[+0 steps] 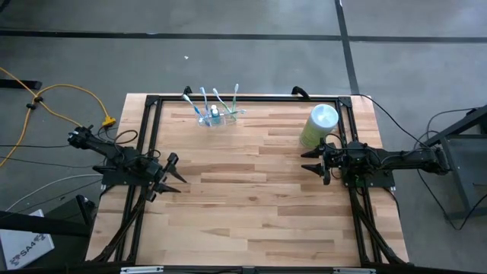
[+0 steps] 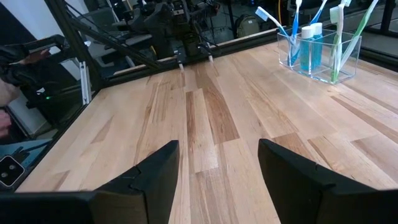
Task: Pick & Place toothbrushing station
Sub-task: Return to Home Position
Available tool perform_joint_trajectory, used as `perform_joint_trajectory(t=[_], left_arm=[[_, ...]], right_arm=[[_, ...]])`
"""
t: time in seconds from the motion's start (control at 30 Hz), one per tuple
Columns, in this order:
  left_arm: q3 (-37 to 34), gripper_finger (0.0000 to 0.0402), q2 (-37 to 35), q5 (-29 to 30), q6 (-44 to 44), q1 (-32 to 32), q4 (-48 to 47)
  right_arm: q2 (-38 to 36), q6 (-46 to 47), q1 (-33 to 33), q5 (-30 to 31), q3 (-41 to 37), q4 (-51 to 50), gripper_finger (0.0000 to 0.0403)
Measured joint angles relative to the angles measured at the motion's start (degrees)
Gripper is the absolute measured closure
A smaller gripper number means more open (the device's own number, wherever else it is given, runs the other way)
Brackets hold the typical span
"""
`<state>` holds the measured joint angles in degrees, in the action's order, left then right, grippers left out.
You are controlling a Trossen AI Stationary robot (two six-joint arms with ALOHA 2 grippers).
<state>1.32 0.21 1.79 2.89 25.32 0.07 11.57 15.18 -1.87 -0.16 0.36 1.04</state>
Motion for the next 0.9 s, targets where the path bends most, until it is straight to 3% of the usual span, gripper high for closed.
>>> perform_joint_trajectory(t=[0.33,0.9], left_arm=[[0.0,0.0227,0.0,0.0,0.2,0.0,9.9],[0.0,0.0227,0.0,0.0,0.1,0.0,10.5]], right_arm=[[0.0,0.0,0.0,0.0,0.0,0.0,0.0192],[0.0,0.0,0.0,0.0,0.0,0.0,0.0192]])
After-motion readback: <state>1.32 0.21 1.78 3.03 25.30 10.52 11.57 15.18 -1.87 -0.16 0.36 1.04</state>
